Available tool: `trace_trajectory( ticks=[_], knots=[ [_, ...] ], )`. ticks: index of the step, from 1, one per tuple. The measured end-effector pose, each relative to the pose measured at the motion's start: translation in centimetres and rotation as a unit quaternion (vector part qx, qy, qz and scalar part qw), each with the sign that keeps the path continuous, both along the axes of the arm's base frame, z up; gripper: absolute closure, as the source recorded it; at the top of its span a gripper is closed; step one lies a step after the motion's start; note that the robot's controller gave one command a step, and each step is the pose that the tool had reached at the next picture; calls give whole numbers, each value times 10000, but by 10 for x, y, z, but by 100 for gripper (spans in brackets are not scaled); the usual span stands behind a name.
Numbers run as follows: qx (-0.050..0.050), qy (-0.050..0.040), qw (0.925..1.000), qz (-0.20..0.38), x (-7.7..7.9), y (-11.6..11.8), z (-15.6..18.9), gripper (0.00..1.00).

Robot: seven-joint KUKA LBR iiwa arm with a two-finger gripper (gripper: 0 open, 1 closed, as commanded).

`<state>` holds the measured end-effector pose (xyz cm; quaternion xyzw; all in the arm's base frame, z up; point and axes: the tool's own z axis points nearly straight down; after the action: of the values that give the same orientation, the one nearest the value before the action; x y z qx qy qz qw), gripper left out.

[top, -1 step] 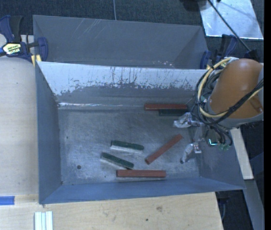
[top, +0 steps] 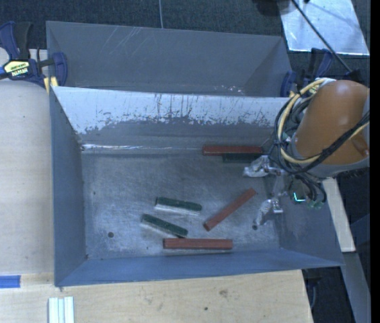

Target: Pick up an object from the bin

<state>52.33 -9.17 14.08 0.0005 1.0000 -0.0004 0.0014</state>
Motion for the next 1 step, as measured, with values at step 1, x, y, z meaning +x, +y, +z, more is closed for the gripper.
trace_trajectory(
  ticks=[1],
  knots=[
    [-3,-116,9926,-1208,43,1,-63,100]
  ],
)
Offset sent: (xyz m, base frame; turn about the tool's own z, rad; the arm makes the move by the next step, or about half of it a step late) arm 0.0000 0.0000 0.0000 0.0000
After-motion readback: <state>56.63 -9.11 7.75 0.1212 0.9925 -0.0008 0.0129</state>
